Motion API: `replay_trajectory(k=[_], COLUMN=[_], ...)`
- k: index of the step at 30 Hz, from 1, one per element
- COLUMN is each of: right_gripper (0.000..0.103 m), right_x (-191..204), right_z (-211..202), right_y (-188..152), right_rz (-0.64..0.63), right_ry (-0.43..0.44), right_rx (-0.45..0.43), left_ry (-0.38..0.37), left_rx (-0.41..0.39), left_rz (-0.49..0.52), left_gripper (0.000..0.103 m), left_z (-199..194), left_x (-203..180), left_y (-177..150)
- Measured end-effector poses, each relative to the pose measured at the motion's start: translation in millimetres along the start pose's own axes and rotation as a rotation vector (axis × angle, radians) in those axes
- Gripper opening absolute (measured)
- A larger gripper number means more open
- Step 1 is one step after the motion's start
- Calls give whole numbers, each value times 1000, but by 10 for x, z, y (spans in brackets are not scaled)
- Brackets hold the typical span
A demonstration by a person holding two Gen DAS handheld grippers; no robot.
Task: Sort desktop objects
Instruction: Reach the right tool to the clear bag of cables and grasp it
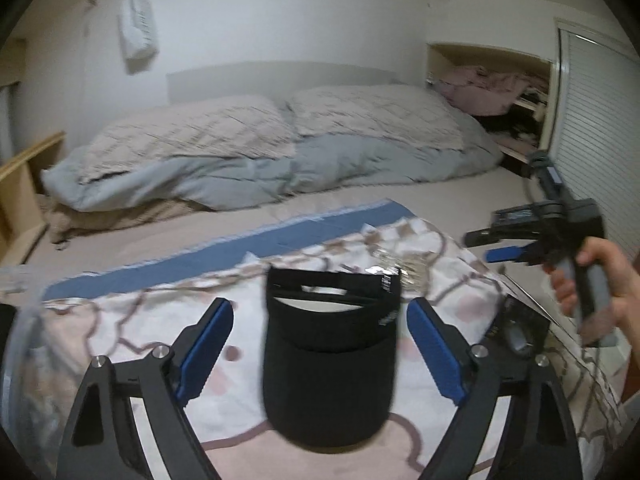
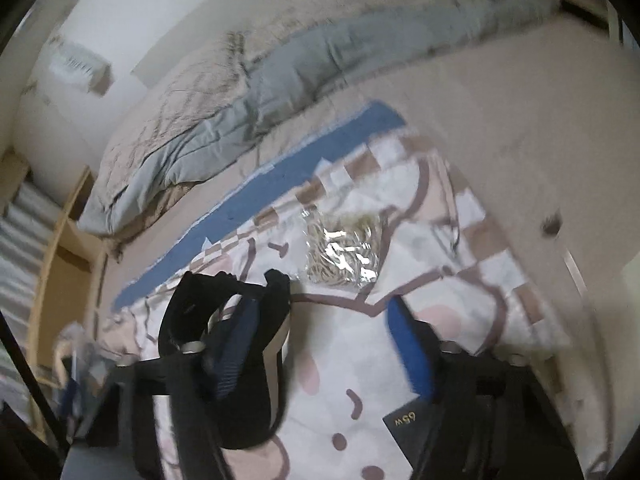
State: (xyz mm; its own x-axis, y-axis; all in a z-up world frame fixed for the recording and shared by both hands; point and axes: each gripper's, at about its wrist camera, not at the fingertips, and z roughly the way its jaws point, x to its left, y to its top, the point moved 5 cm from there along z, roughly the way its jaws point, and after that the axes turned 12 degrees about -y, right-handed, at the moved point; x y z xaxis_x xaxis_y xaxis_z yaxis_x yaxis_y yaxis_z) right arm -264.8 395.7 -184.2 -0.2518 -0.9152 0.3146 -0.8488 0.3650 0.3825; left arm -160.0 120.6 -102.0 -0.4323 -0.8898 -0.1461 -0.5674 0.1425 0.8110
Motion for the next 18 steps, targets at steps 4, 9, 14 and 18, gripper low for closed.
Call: replay_trajectory(k=[4, 9, 14, 18], right_gripper=[57, 46, 45, 45], right_x=[-107, -200, -223, -209], right_z=[260, 646, 992, 1304], right_y=[37, 98, 137, 188], right_rz=[27, 70, 82, 101], right_ry=[-13, -9, -17, 22], right_rx=[37, 89, 129, 163], left_ry=[-32, -62, -72, -87], left_rx=[34, 64, 81, 90], left_rz=[39, 56, 62, 63], left_gripper=[89, 89, 89, 90], left_z=[249, 502, 672, 728], left_x=[-111, -77, 24, 68], left_y=[-53, -113, -162, -187])
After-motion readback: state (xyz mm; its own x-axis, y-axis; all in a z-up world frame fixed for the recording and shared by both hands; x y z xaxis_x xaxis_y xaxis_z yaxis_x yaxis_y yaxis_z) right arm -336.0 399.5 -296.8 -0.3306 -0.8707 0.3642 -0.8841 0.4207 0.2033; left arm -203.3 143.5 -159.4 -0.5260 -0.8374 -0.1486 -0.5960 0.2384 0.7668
